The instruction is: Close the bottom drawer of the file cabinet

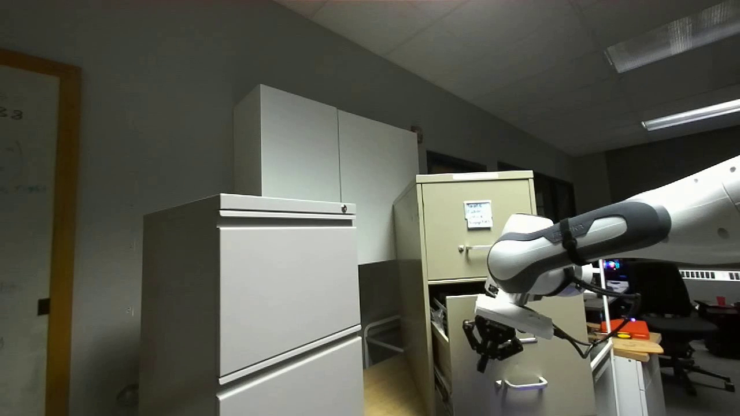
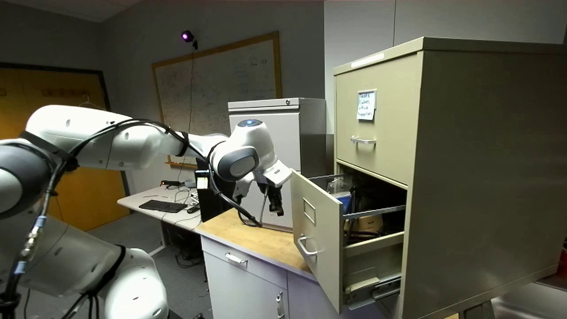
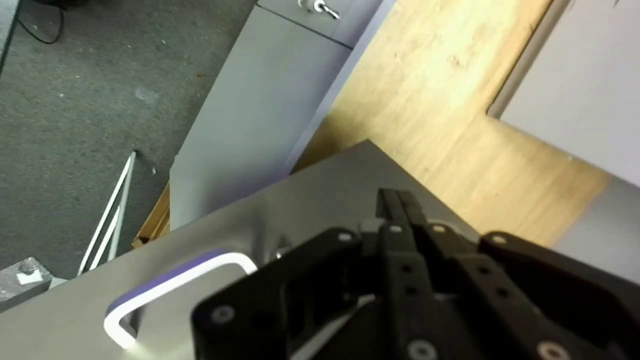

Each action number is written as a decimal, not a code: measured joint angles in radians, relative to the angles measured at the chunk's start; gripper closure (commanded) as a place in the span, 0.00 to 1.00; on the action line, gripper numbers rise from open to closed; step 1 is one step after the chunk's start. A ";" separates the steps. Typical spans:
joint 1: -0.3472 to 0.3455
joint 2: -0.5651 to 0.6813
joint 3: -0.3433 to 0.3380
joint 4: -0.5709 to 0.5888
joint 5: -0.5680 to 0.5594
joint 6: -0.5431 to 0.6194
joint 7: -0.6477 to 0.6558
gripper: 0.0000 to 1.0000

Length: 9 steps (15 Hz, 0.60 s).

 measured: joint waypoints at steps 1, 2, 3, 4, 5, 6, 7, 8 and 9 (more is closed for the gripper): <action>-0.011 0.000 0.007 -0.010 -0.002 0.053 0.032 1.00; -0.023 0.000 0.017 -0.020 -0.006 0.106 0.065 1.00; -0.039 0.001 0.029 -0.032 -0.014 0.159 0.102 1.00; -0.056 0.003 0.043 -0.043 -0.023 0.212 0.141 1.00; -0.073 0.004 0.060 -0.055 -0.032 0.257 0.182 1.00; -0.087 0.001 0.080 -0.068 -0.040 0.288 0.229 1.00; -0.103 -0.003 0.103 -0.082 -0.051 0.319 0.280 1.00; -0.120 -0.005 0.128 -0.093 -0.063 0.347 0.335 1.00; -0.138 -0.007 0.153 -0.101 -0.077 0.370 0.393 1.00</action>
